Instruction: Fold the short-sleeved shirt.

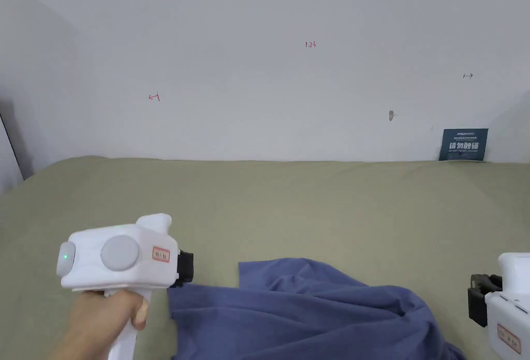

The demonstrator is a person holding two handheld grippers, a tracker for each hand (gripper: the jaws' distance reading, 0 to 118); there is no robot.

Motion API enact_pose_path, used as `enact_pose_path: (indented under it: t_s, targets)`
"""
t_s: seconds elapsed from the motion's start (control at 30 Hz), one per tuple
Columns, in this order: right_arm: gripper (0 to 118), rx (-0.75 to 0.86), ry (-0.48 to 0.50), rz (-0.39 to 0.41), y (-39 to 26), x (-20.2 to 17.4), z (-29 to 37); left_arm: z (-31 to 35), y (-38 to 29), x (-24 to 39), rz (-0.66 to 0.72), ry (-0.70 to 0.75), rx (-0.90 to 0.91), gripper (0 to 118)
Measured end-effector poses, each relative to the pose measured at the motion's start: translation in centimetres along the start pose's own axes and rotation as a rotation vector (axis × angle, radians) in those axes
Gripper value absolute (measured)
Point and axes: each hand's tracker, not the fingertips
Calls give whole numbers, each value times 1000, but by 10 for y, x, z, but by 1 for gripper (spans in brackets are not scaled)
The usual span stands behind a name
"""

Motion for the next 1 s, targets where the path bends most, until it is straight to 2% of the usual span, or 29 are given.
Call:
enact_pose_path:
  t_s: [0.07,0.2,0.33,0.37,0.4,0.43,0.47,0.63,0.73,0.8,0.83,0.87,0.9,0.93,0.97,1.0]
  targets:
    - [0,-12,7,5,1,0,-8,-19,22,-11,37,77,-36,1]
    - [0,-30,12,14,-2,-3,-24,-64,56,-33,57,104,-78,1]
    - [0,-62,29,25,-7,-4,-41,-114,72,-57,190,155,-147,6]
    - [0,-76,38,28,-8,-5,-46,-126,72,-63,221,149,-165,22]
    - [0,-82,40,31,-10,-5,-50,-135,72,-67,243,147,-183,50]
    - [0,-87,42,32,-11,-5,-55,-140,66,-63,260,141,-207,83]
    - [0,-90,45,34,-12,-4,-59,-146,62,-62,277,123,-235,107]
    - [0,-116,49,38,-16,-5,-77,-166,47,-53,283,58,-272,106]
    - [0,-120,57,42,-17,-6,-80,-181,42,-51,261,118,-333,97]
    - [0,-117,62,44,-19,-7,-80,-183,40,-48,251,97,-338,90]
    - [0,-118,63,44,-20,-7,-81,-185,38,-50,208,111,-329,79]
    - [0,-121,67,41,-21,-7,-84,-180,38,-46,149,169,-300,57]
    - [0,-130,81,33,-22,-5,-87,-177,38,-43,99,181,-285,22]
    - [2,-171,126,6,-22,-4,-91,-173,39,-45,83,105,-280,4]
    - [20,-200,151,-27,-22,-2,-94,-178,44,-58,121,40,-272,4]
    - [54,-222,171,-53,-23,-1,-95,-176,46,-58,143,17,-284,4]
